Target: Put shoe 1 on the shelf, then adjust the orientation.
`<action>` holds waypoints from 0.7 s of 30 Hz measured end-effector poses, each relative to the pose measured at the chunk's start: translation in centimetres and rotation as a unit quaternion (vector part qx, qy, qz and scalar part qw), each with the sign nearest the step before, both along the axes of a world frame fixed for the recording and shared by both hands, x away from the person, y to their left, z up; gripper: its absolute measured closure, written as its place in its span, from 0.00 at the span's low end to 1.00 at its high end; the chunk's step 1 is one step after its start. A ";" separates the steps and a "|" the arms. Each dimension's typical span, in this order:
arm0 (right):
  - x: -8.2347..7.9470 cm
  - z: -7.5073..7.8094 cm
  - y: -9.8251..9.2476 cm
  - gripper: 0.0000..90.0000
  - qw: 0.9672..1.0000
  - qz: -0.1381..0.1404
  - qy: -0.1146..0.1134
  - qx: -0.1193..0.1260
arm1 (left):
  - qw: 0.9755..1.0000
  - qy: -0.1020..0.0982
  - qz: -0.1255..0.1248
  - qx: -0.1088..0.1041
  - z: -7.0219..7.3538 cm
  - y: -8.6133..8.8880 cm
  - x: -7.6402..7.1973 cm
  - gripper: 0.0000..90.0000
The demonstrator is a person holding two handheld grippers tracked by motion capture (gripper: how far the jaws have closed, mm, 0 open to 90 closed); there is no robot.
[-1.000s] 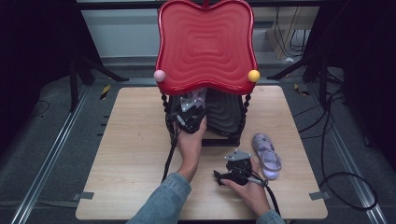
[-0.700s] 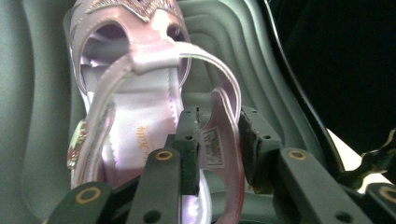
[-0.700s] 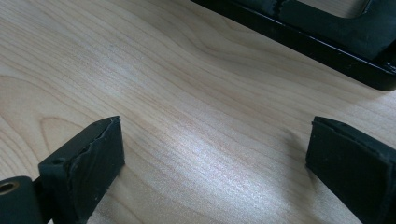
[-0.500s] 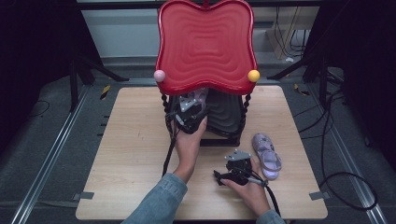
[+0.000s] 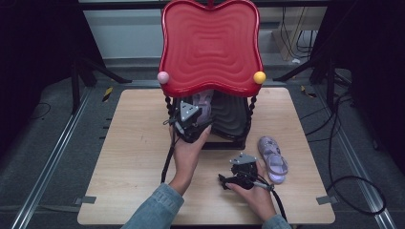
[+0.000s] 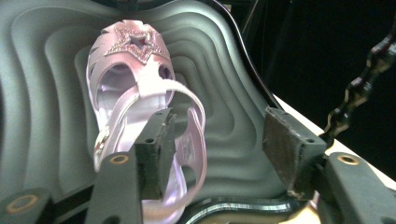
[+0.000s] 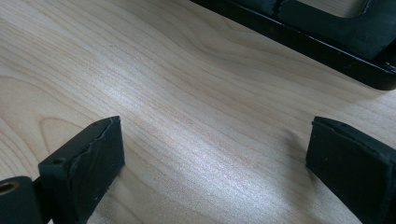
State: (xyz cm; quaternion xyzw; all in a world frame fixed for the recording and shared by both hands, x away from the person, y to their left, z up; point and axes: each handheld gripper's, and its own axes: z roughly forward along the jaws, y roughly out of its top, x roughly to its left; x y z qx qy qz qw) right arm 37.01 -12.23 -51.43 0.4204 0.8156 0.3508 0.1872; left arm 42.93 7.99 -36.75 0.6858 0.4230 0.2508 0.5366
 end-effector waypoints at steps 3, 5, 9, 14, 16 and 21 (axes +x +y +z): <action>0.0 0.0 0.0 0.05 1.000 0.000 0.000 0.000 | 1.000 0.001 -0.007 -0.002 0.1 0.7 -0.7 0.43; 0.0 0.0 0.0 0.05 1.000 0.000 0.000 0.000 | 1.000 0.004 -0.019 -0.002 0.2 1.0 -1.2 0.40; 0.0 0.0 0.1 0.05 1.000 -0.004 0.001 0.001 | 0.999 0.020 -0.043 0.009 0.2 1.7 -2.2 0.31; -0.3 0.4 0.0 0.12 1.000 -0.006 0.006 -0.002 | 0.997 0.023 -0.059 0.033 -0.1 2.8 -4.0 0.25; -0.7 1.3 -0.1 0.14 1.000 -0.002 -0.004 -0.004 | 0.997 0.027 -0.062 0.040 -0.5 3.5 -4.7 0.22; -1.1 3.2 -0.6 0.22 1.000 -0.001 -0.018 -0.006 | 0.996 0.042 -0.061 0.056 -2.1 5.9 -5.9 0.18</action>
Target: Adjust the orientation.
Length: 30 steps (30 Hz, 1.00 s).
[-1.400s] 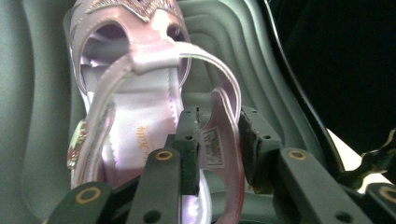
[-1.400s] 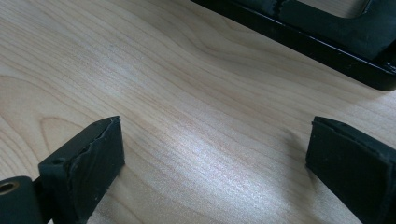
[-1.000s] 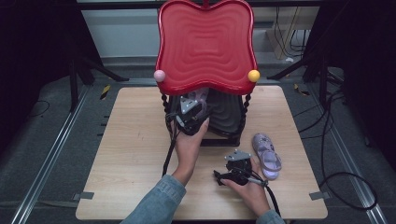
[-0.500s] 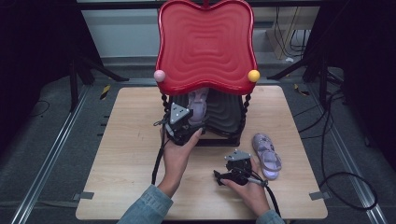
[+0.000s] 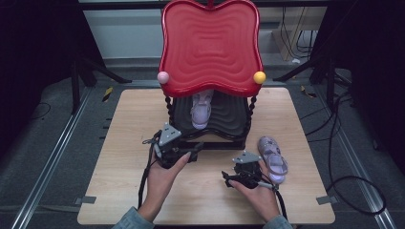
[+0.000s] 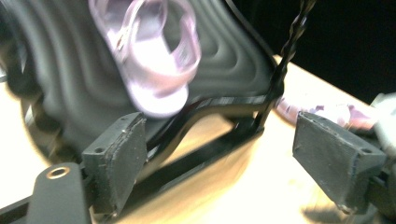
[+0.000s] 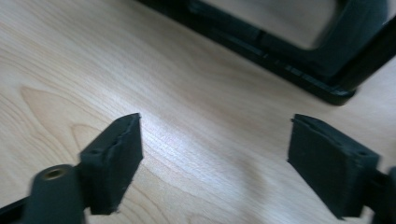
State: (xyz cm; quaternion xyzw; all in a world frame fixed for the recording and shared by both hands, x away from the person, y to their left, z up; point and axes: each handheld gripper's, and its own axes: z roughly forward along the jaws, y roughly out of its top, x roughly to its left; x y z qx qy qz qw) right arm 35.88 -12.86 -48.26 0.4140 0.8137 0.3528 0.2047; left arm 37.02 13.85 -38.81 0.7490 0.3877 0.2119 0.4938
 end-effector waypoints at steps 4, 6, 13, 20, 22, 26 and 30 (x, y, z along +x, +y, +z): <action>-0.2 2.0 -0.9 0.31 1.000 -0.002 -0.004 -0.003 | 1.000 0.024 0.013 0.003 -1.9 2.4 -0.4 0.15; -0.1 3.1 -1.7 0.35 1.000 -0.009 -0.007 -0.012 | 0.999 0.042 0.022 -0.010 -2.9 3.5 -0.5 0.15; 0.5 6.7 -5.9 0.45 0.999 -0.043 -0.001 -0.029 | 0.997 0.056 0.059 0.007 -5.8 6.2 -0.2 0.14; 1.4 7.9 -10.6 0.52 0.995 -0.083 0.022 -0.058 | 0.994 0.059 0.081 0.034 -7.3 7.8 0.4 0.14; 1.6 7.7 -11.6 0.54 0.993 -0.091 0.037 -0.062 | 0.993 0.061 0.088 0.042 -7.7 8.3 0.4 0.14; 1.6 7.0 -13.1 0.55 0.991 -0.102 0.058 -0.070 | 0.991 0.065 0.104 0.056 -8.5 9.3 0.4 0.14; 1.6 5.8 -14.1 0.55 0.987 -0.114 0.088 -0.073 | 0.989 0.067 0.120 0.062 -9.1 10.2 0.6 0.14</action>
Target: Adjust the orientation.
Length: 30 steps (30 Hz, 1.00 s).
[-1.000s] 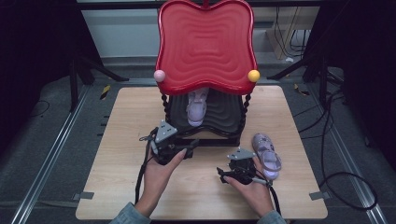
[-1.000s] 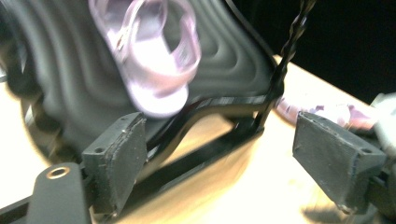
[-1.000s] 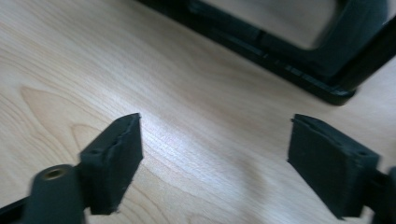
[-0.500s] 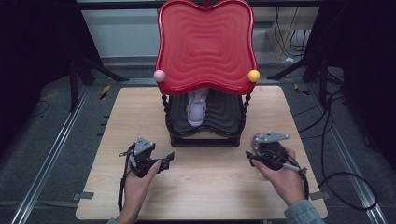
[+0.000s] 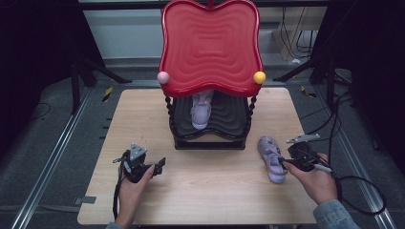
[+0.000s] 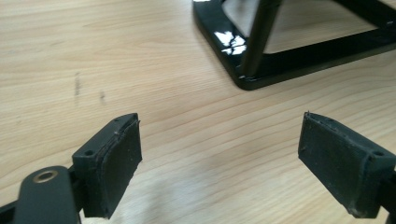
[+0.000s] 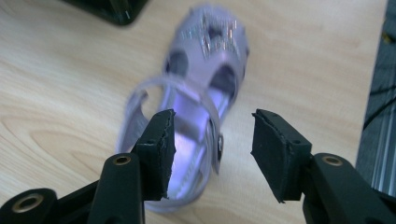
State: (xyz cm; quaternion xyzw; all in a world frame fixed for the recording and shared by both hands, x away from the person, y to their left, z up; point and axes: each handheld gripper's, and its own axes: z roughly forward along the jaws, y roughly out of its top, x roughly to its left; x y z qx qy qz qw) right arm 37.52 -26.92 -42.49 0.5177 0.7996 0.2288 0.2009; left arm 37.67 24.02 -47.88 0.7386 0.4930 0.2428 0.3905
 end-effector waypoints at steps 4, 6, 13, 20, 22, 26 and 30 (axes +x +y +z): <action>0.5 -1.3 -0.5 0.60 1.000 -0.007 0.029 0.003 | 1.000 0.005 0.007 0.001 -0.4 0.6 0.2 0.14; 0.8 -1.8 -0.6 0.63 0.999 -0.009 0.041 0.001 | 1.000 0.007 0.010 0.001 -0.5 0.8 0.3 0.14; 1.7 -3.1 -0.5 0.81 0.996 -0.001 0.084 -0.006 | 1.000 0.007 0.014 0.005 -0.5 0.9 0.3 0.14; 1.6 -2.5 -1.1 0.92 0.998 0.004 0.065 -0.011 | 1.000 0.009 0.014 0.011 -0.7 0.9 0.4 0.15; 1.4 -2.2 -1.2 0.92 0.998 0.007 0.059 -0.006 | 1.000 0.008 0.015 0.012 -0.7 0.9 0.4 0.15; -0.1 -0.9 -1.1 0.92 0.999 0.027 0.047 -0.002 | 1.000 0.006 0.018 0.014 -0.7 1.0 0.4 0.15; -1.8 0.3 -0.1 0.92 0.998 0.060 0.035 0.012 | 1.000 0.006 0.018 0.017 -0.8 0.8 0.4 0.15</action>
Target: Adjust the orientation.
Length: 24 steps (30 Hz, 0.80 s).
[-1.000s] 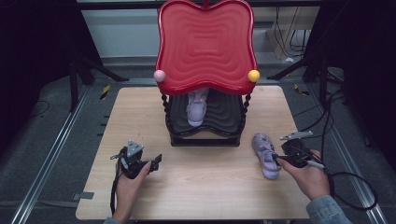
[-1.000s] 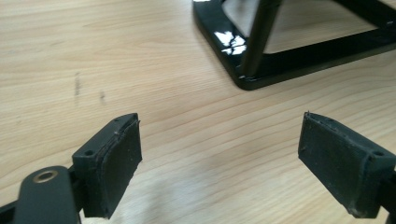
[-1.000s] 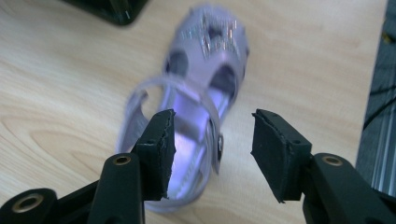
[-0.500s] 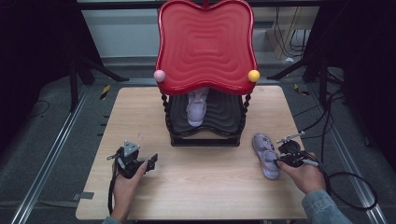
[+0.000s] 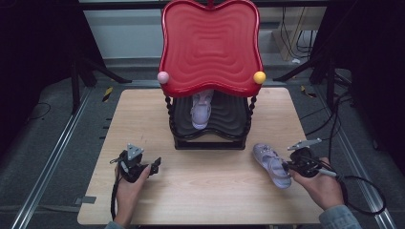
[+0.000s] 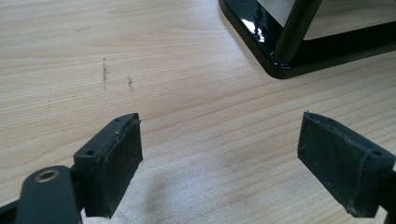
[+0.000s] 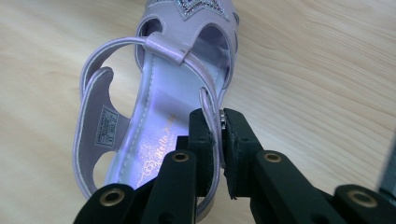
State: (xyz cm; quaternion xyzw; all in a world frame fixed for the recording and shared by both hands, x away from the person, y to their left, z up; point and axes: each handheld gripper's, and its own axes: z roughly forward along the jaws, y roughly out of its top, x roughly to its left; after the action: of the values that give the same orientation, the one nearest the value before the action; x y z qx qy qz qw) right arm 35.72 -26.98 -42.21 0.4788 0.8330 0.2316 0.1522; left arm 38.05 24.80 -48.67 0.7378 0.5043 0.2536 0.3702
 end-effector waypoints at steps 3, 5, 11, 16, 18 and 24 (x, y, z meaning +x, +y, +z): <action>-0.6 0.3 1.8 0.92 0.999 0.033 -0.001 0.011 | 1.000 0.001 -0.001 0.005 -0.1 -0.1 0.0 0.15; -0.6 0.1 3.4 0.92 0.998 0.060 -0.002 0.017 | 1.000 0.000 0.000 0.008 -0.1 -0.1 0.0 0.15; 0.5 -1.1 9.4 0.92 0.990 0.142 -0.014 0.024 | 1.000 0.003 0.009 0.000 -0.2 0.6 0.3 0.15; 1.8 -2.8 13.0 0.92 0.984 0.179 -0.014 0.018 | 1.000 0.006 0.017 -0.007 -0.3 1.3 0.5 0.14; 1.9 -3.0 13.2 0.92 0.982 0.186 -0.012 0.012 | 1.000 0.005 0.020 -0.009 -0.4 1.4 0.6 0.14; 2.7 -3.8 12.4 0.82 0.983 0.181 0.009 0.022 | 1.000 0.009 0.023 -0.005 -0.6 1.4 0.7 0.14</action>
State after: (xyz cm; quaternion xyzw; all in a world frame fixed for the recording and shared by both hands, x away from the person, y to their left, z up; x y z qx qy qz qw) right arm 38.41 -14.56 -46.02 0.3250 0.9020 0.2695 0.0898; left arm 38.77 26.23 -49.27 0.7267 0.5256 0.2528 0.3630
